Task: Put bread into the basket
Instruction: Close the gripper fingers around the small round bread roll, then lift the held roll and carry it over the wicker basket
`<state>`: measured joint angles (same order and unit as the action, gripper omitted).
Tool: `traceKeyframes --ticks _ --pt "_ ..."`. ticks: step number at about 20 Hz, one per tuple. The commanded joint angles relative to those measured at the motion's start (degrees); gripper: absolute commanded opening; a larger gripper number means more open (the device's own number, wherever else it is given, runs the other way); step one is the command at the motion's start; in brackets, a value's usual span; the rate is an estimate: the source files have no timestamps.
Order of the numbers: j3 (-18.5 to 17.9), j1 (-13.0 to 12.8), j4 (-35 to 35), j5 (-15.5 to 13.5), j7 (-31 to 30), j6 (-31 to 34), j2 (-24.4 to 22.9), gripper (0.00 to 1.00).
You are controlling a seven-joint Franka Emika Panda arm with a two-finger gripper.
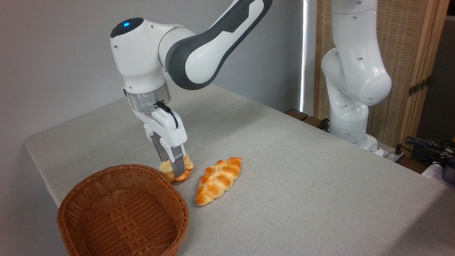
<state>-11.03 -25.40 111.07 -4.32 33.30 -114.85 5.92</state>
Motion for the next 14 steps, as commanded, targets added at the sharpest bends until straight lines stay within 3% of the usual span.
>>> traceKeyframes --ticks 1,4,7,14 --pt "-0.4 -0.44 -2.43 -0.6 -1.05 5.15 -2.23 0.57" --pt "-0.57 -0.35 -5.07 -0.78 -1.22 8.32 -3.36 0.59" --pt "-0.66 -0.26 -5.34 -0.86 -1.05 7.36 -5.39 0.59" --pt "-1.01 -0.26 -5.25 -0.16 -0.96 -5.55 -5.4 0.6"
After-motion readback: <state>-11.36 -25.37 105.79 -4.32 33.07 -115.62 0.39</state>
